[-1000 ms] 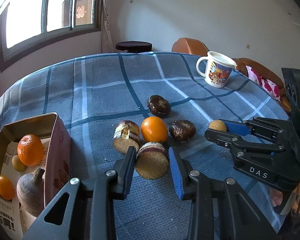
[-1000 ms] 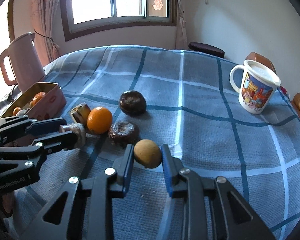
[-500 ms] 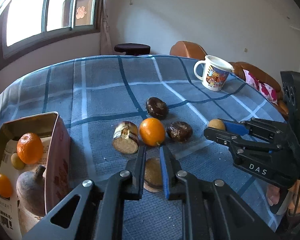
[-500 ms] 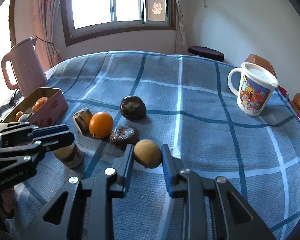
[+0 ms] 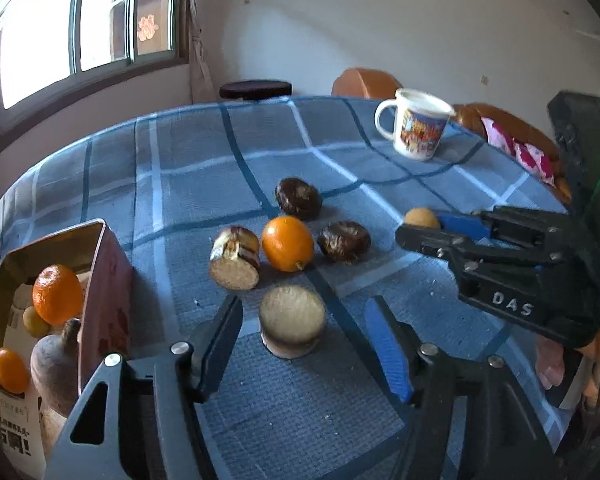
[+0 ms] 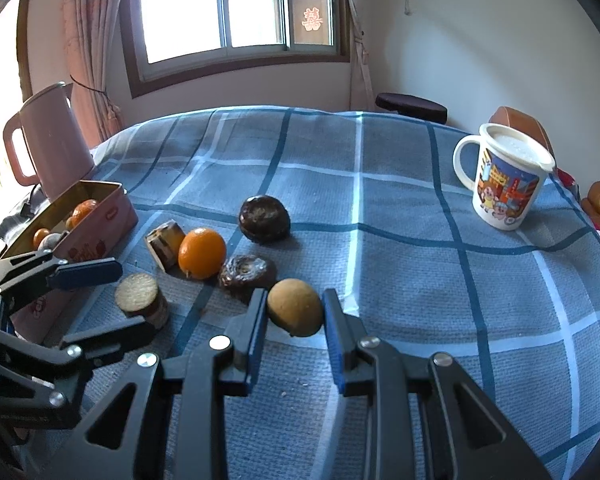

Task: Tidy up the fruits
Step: 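Carry the biscuit cake in the left tool while right tool carries the kiwi toward the tin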

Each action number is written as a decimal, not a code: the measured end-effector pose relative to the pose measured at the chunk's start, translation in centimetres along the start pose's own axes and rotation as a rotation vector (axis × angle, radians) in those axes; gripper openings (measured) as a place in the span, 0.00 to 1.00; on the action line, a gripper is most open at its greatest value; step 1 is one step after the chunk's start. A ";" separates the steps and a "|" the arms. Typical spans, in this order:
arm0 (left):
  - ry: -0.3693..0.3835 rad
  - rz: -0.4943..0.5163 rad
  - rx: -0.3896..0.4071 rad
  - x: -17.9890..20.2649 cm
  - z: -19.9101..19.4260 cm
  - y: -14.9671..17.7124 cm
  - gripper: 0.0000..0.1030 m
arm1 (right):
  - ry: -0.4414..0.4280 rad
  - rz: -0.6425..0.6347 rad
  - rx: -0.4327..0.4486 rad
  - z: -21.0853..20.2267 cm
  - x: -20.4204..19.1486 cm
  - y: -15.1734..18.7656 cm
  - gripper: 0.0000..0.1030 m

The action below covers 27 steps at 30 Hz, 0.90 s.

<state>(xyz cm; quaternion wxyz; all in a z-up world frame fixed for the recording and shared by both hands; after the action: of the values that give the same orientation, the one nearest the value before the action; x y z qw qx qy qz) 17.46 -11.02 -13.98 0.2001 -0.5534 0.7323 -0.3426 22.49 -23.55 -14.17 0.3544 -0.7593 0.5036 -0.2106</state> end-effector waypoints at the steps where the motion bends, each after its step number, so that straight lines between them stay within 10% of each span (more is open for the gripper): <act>1: -0.002 -0.005 -0.019 -0.1 0.4 0.1 0.63 | 0.000 0.000 0.000 0.0 0.0 0.0 0.29; 4: 0.012 -0.024 -0.055 -0.3 1.2 0.4 0.63 | 0.000 0.000 -0.001 0.0 0.0 0.0 0.29; 8: 0.022 -0.030 -0.073 -0.3 1.4 0.6 0.38 | -0.002 0.003 0.004 -0.1 0.0 -0.1 0.29; 27: -0.075 -0.012 0.137 -0.9 -2.7 -1.0 0.37 | -0.037 -0.032 0.172 -3.4 -1.1 -1.3 0.29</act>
<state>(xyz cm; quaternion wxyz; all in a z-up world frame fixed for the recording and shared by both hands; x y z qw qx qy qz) 16.60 -9.61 -11.46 0.2628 -0.5552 0.6958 -0.3721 20.53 -23.39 -10.90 0.4241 -0.7376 0.4650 -0.2447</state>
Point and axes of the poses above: each gripper's, at about its wrist camera, not at the fingertips, and z roughly the way its jaws point, x to its right, y to its underside, the point moved 9 cm from there along z, roughly the way its jaws point, and after that the axes turned 1 degree about -z, right-handed, at the moved point
